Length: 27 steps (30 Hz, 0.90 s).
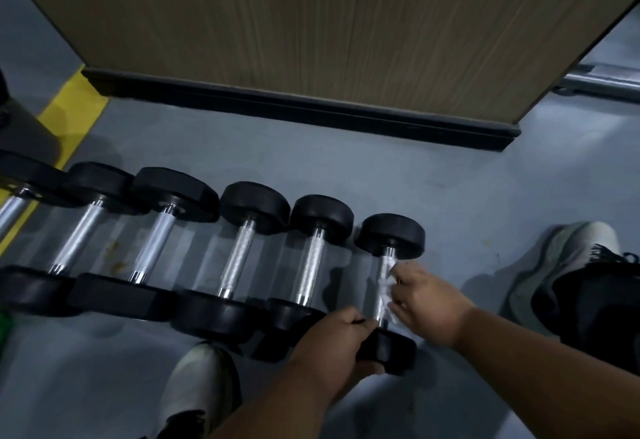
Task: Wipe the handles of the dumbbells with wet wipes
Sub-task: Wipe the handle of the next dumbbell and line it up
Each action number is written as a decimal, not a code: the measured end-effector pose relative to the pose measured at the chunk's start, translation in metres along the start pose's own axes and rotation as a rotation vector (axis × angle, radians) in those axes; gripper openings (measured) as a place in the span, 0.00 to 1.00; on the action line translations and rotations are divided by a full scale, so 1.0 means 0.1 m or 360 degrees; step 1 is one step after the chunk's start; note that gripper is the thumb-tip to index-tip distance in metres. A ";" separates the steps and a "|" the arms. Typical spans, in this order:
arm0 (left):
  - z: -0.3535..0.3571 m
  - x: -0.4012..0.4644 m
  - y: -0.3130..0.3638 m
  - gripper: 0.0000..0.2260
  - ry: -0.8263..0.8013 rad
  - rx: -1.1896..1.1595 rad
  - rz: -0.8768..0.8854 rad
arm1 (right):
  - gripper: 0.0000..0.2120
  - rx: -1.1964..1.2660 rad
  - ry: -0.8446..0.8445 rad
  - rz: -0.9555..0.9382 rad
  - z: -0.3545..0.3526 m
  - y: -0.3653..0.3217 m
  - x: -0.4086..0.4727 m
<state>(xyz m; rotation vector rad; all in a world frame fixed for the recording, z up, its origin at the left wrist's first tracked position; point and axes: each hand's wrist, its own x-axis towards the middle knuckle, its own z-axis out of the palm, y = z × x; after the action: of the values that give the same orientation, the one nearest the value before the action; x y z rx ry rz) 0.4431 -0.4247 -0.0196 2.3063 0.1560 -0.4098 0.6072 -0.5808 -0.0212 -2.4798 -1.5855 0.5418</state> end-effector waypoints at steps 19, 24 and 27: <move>0.16 -0.08 0.02 0.25 0.0133 0.0130 0.0183 | 0.12 0.0333 0.0095 -0.0336 0.19 0.07 0.09; 0.08 0.05 -0.04 0.22 -0.0008 0.0335 0.0372 | 0.15 0.0217 0.0163 -0.0439 0.06 0.24 0.23; 0.02 0.08 -0.02 0.23 -0.0093 0.0551 0.0429 | 0.13 0.0213 0.0443 -0.0245 0.06 0.32 0.22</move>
<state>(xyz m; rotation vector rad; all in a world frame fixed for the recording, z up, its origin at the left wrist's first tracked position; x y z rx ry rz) 0.4500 -0.4247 -0.0250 2.6035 -0.2730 -0.3878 0.6408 -0.5751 -0.0419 -2.2004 -1.5567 0.2581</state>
